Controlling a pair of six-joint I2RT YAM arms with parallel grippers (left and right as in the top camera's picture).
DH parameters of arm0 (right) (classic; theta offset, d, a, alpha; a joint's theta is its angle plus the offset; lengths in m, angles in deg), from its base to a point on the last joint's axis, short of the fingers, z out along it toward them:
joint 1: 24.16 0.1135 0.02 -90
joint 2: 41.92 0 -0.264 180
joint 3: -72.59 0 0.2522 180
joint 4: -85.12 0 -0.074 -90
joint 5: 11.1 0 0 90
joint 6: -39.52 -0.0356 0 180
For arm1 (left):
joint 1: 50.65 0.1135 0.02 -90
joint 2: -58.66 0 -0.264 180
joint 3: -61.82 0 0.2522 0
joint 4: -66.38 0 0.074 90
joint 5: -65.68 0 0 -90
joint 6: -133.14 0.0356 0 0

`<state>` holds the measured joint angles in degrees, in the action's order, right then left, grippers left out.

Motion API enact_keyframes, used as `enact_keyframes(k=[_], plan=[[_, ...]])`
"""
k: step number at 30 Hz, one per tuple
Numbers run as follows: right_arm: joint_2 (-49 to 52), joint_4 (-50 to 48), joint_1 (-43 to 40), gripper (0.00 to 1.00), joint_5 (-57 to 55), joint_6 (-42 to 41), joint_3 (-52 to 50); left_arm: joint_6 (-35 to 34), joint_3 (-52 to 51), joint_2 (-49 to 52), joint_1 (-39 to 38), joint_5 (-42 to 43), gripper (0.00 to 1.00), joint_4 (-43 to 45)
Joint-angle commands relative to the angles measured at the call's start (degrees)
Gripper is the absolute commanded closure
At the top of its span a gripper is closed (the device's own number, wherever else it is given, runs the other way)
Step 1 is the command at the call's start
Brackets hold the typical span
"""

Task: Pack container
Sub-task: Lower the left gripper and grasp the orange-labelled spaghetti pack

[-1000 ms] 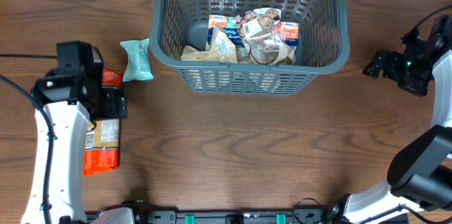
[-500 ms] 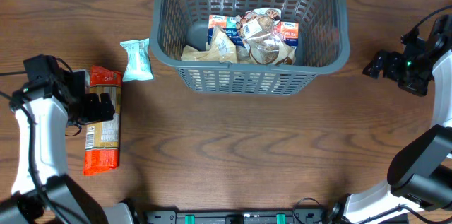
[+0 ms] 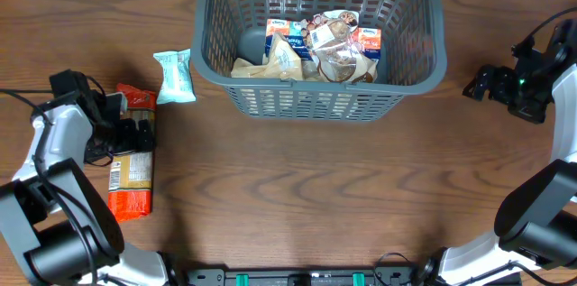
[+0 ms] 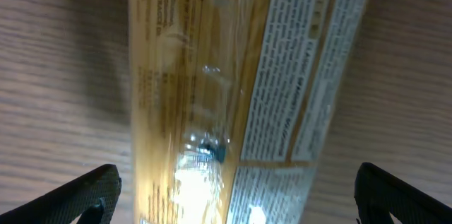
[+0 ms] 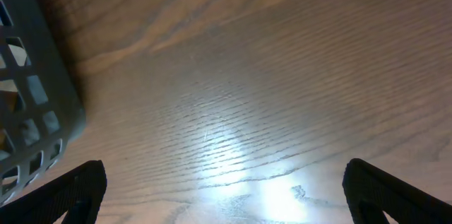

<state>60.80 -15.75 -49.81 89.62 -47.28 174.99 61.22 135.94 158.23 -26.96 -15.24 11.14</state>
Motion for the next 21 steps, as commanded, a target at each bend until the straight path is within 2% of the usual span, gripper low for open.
enact_keyframes(k=[1,13,21], plan=[[0.17,0.22,-0.13,0.01,0.5,0.7,-0.26,1.49,-0.37,1.09,-0.02,0.74,0.01,0.2],[0.15,0.17,-0.13,0.01,0.48,0.72,-0.26,2.21,-0.39,1.18,-0.02,-3.74,0.01,0.39],[0.15,0.22,-0.13,0.01,0.5,0.7,-0.26,2.23,-0.61,1.18,-0.02,-3.8,0.01,0.44]])
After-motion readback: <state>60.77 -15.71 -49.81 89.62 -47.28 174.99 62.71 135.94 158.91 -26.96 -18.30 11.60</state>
